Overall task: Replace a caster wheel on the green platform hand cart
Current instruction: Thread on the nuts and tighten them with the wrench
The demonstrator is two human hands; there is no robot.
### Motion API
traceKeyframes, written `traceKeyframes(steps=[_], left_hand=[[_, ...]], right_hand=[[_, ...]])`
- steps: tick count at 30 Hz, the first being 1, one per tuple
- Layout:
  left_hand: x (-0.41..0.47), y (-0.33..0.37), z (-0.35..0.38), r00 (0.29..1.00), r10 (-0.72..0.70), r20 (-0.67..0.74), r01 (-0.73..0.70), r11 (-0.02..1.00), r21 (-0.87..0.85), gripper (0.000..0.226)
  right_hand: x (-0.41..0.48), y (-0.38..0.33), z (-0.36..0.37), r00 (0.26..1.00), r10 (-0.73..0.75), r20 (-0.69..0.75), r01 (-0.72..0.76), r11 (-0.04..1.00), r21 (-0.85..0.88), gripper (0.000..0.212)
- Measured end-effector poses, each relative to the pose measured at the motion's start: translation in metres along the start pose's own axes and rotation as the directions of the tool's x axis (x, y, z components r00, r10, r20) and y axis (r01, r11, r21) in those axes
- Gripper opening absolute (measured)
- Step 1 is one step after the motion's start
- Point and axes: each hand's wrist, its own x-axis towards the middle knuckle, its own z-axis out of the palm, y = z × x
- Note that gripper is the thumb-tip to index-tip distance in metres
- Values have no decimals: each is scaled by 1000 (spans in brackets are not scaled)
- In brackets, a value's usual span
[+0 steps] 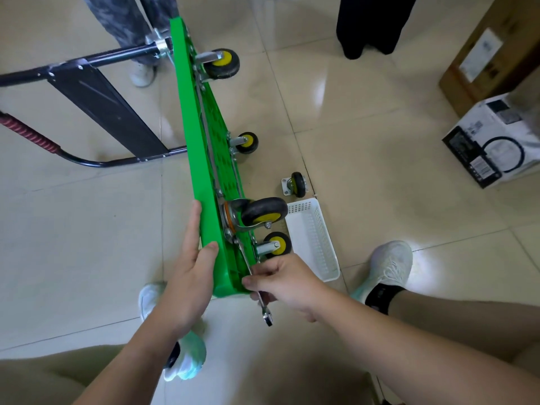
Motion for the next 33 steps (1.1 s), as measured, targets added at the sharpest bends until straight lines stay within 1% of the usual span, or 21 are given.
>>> traceKeyframes(steps=[2,4,6,8,10,13,17,19,21,24,27,29,33], left_hand=[[1,-1,-2,1000,-4,7,4,1000,-2,68],[0,0,-2,1000,-1,12,1,1000,16,67],[0,0,-2,1000,4,14,-4,999,34,67],[1,-1,-3,1000,8,8,-8,999,40,67],[2,-3,-3,1000,5,-3,-5,999,54,67],[2,-3,0,1000,11,-24,-10,999,46,66],[3,-1,3,999,3,-43,-2,1000,13,63],[3,-2,3,999,-2,-37,2,1000,10,65],[3,-4,1,1000,-3,-29,3,1000,-2,66],[5,-7,-1,1000,8,-7,-8,1000,-24,65],[6,-10,-4,999,34,0,-34,999,-16,65],[6,-10,-5,999,43,5,-43,999,-11,66],[5,-11,-3,999,45,5,-45,998,-35,66]], right_hand=[[-1,6,-3,999,34,-11,-34,999,-2,14],[-1,15,-8,999,37,-21,-38,998,-53,13],[4,26,-19,999,-12,-52,2,984,-178,15],[14,33,-30,992,-75,-105,42,956,-290,27],[26,34,-37,983,-135,-127,86,939,-334,33],[45,34,-40,973,-203,-111,154,925,-347,33],[67,39,-42,946,-315,-82,253,870,-422,34],[77,42,-43,918,-389,-75,318,836,-447,33],[85,45,-43,873,-483,-69,396,784,-478,32],[96,45,-44,774,-632,-32,513,657,-552,30],[108,45,-45,707,-707,13,578,567,-586,31],[115,44,-44,684,-729,11,598,553,-580,31],[121,46,-43,671,-742,-11,609,559,-563,33]])
